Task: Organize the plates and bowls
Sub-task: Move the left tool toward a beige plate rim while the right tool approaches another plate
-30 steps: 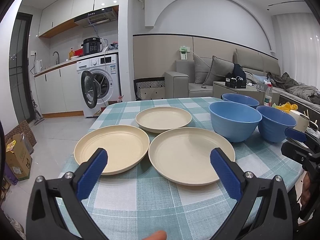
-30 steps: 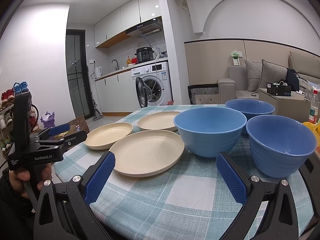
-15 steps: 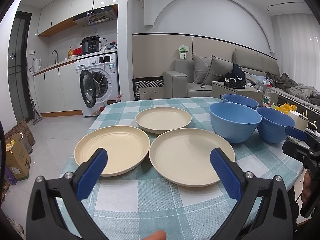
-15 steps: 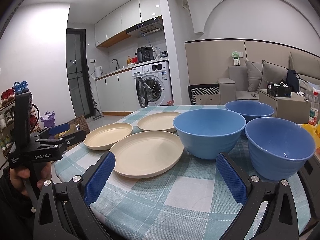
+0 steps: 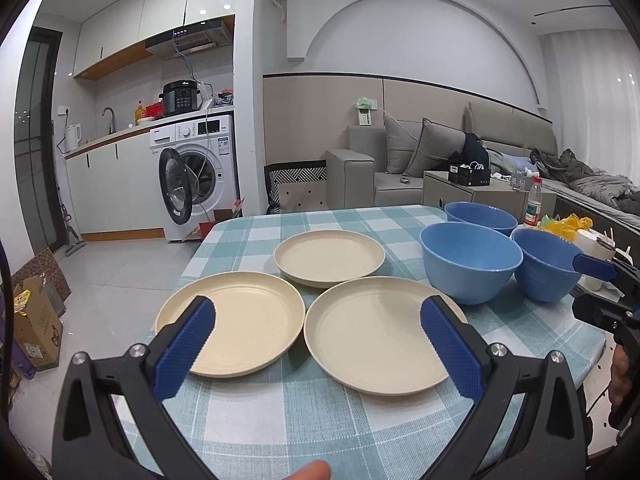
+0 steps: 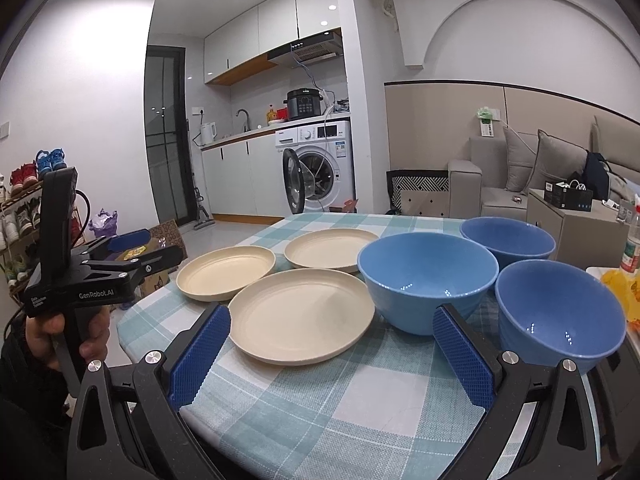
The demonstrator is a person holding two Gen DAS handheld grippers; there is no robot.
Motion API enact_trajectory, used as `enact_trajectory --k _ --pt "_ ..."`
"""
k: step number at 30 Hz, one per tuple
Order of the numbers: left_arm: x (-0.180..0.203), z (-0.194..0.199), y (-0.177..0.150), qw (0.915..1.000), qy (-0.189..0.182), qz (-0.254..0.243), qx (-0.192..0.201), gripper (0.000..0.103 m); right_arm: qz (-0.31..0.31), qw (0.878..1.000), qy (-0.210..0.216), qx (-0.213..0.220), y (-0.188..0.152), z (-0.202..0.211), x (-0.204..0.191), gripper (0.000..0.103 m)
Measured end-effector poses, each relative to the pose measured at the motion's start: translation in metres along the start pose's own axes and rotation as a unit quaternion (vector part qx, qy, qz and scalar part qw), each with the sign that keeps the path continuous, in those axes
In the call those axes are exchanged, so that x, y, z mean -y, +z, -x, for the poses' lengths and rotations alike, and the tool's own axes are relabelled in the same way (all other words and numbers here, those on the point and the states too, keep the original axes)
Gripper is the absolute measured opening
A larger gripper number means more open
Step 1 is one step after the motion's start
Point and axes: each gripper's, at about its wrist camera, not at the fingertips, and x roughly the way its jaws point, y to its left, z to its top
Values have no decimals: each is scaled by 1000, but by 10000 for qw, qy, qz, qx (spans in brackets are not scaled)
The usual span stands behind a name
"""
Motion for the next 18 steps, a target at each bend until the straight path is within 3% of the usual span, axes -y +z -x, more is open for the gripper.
enact_trajectory --k 18 --pt "-3 -17 15 9997 66 -63 -226 103 172 9998 -70 -30 36 -7 2 103"
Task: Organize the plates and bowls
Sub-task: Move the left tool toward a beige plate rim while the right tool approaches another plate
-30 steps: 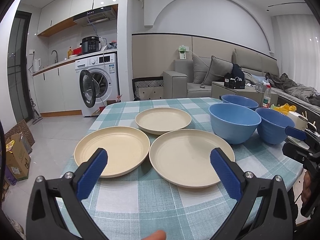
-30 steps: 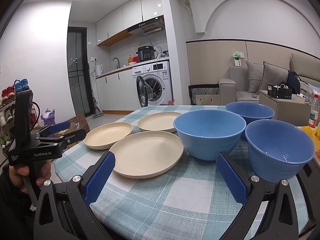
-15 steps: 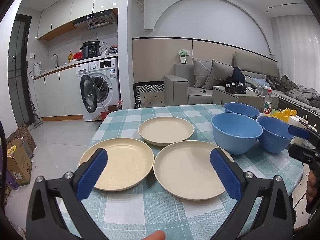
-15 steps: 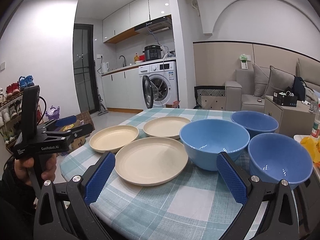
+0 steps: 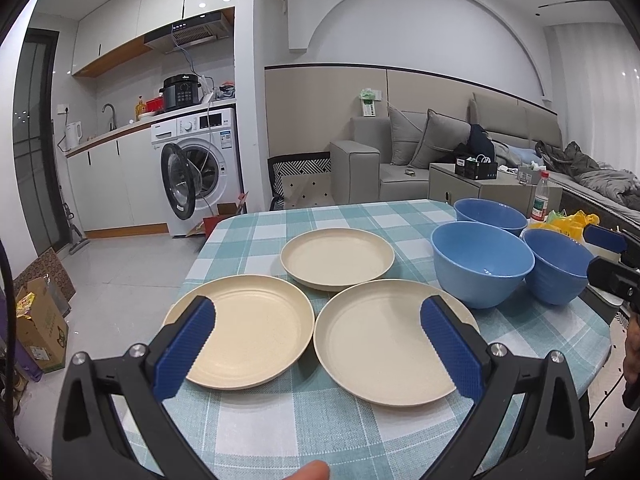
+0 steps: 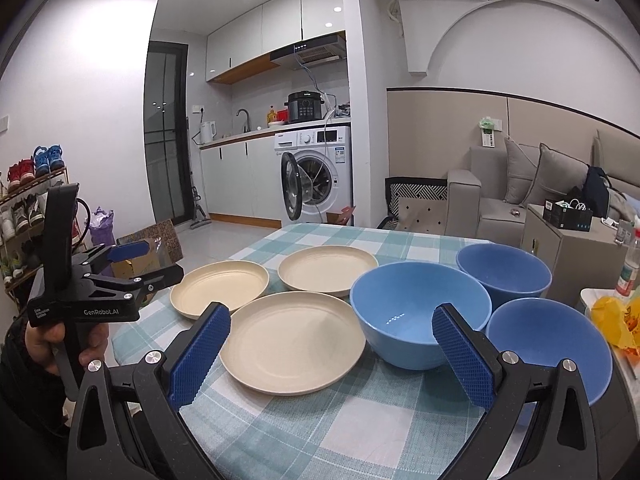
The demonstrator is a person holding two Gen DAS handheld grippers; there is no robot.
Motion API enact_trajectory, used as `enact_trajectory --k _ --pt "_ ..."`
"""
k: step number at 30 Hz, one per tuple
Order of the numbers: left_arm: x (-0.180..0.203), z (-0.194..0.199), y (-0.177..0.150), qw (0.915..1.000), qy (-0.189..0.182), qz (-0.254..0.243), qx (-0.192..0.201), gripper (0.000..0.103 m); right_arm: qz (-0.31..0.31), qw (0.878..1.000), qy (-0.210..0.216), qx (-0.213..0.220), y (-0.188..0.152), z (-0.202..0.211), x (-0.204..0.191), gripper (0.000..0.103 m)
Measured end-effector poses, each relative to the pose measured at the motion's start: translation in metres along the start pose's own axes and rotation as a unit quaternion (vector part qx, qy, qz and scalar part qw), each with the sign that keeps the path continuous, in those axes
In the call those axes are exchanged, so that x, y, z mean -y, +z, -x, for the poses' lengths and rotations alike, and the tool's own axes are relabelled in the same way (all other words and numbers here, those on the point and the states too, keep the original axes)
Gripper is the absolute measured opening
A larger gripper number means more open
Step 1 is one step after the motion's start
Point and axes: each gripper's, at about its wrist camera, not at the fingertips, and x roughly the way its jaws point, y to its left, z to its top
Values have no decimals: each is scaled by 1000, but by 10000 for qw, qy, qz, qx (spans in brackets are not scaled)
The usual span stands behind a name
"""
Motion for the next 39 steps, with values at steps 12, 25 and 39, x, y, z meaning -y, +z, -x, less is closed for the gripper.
enact_trajectory --k 12,25,39 --pt "-5 -3 16 9998 68 -93 140 103 234 9994 -52 -253 34 -5 2 103" --pt "-24 -25 44 10000 78 -35 -38 103 25 9974 -147 -707 81 -30 18 103" --pt "-48 -62 59 9988 190 279 -368 103 -56 9959 -193 -885 115 -64 27 103"
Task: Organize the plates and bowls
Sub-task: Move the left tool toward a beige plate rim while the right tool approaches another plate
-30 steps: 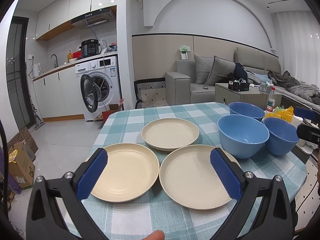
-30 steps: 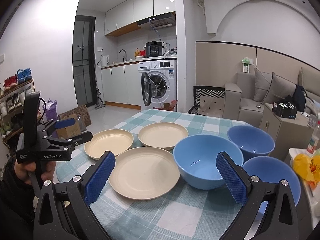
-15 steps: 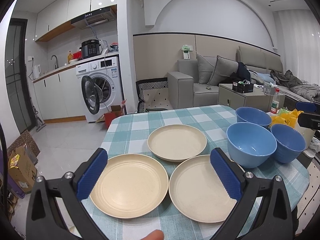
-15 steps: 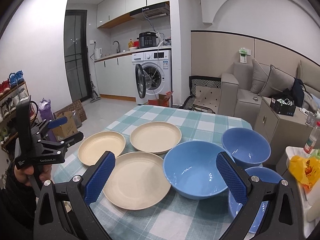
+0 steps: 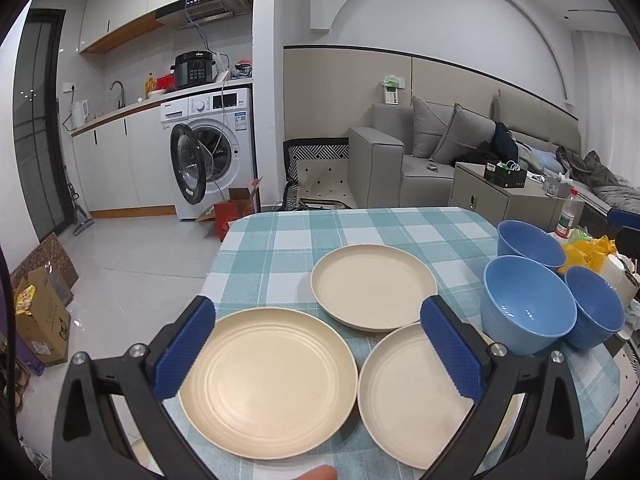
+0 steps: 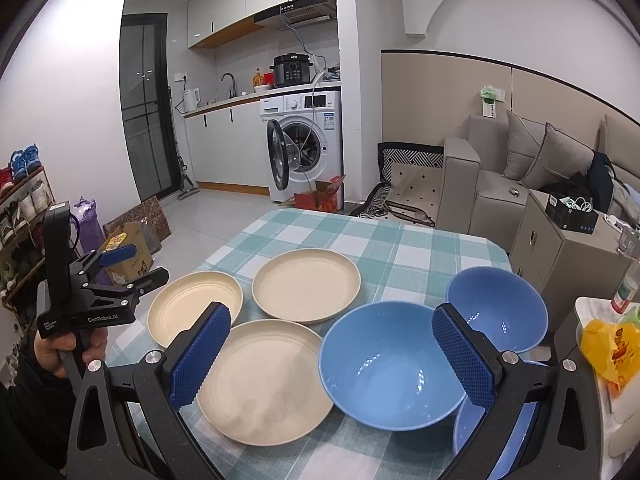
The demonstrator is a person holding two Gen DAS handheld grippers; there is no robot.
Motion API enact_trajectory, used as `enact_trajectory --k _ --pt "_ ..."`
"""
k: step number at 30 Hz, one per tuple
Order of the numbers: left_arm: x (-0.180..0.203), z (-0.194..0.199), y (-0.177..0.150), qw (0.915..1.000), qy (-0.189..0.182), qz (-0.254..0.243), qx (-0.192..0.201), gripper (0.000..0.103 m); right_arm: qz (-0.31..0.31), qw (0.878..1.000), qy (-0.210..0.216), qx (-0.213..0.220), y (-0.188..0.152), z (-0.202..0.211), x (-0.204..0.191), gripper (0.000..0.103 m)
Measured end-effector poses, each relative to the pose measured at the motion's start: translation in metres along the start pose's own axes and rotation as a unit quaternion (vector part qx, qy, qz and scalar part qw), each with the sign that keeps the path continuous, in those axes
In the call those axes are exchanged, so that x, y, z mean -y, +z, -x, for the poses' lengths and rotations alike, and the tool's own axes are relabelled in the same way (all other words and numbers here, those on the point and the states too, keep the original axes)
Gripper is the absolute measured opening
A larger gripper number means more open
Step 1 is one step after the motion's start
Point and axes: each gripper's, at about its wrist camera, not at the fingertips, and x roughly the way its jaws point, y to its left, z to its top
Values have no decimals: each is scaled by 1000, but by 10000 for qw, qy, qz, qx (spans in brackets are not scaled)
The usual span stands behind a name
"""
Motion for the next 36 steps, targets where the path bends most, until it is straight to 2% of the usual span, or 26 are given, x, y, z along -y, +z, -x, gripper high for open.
enact_trajectory --k 6,11,17,24,29,36 --pt "-1 -8 13 9998 148 -54 80 103 84 9999 -72 -4 18 -5 2 103" --pt "-5 -24 23 9996 262 -39 9 103 64 9996 -192 -180 30 -22 9 103" --pt "-6 -42 31 9994 334 -73 -45 103 -48 9990 -30 -446 38 -49 19 103" --pt "-10 -72 33 9986 305 -35 -432 103 -146 9970 57 -755 41 -83 30 103" --pt "-10 -87 34 9979 144 -12 -635 103 -221 9964 13 -815 47 -101 40 103" --pt "-7 -106 38 9963 111 -93 -845 103 -264 9947 -119 -987 65 -129 46 103"
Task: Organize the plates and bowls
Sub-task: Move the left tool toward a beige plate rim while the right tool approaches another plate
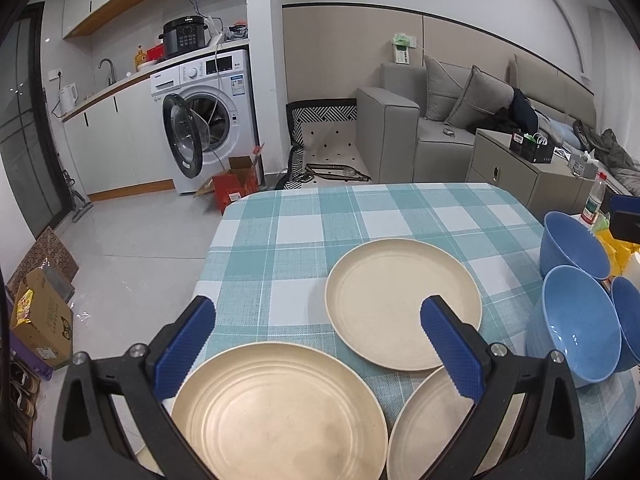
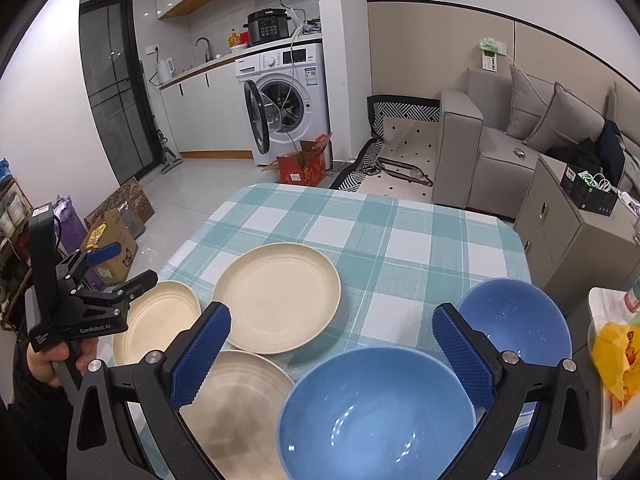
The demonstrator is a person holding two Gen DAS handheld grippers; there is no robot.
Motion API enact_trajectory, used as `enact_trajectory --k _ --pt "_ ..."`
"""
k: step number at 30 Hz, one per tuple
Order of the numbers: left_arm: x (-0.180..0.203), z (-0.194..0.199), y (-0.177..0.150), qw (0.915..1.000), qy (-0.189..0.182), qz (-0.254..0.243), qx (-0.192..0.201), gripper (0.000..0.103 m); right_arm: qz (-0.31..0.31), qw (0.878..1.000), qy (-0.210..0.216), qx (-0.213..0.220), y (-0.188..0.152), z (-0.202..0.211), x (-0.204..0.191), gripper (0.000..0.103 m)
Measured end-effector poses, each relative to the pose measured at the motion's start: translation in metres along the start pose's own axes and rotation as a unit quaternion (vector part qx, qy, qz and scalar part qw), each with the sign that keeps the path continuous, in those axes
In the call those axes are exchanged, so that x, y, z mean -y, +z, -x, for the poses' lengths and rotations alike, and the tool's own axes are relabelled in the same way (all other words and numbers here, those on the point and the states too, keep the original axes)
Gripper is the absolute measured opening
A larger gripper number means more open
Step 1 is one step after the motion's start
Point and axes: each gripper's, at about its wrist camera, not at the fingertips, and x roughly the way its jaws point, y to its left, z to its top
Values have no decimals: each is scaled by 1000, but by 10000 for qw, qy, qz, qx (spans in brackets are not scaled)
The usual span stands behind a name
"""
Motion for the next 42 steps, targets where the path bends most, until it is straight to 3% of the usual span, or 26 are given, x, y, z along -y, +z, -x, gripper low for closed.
enact_trajectory --k 11,42 --pt "-8 -27 12 9994 -181 184 -218 103 39 9990 -125 -421 25 -44 0 103" --pt "-6 -108 4 9949 -139 169 -988 103 -330 9823 -125 -1841 22 -181 5 103"
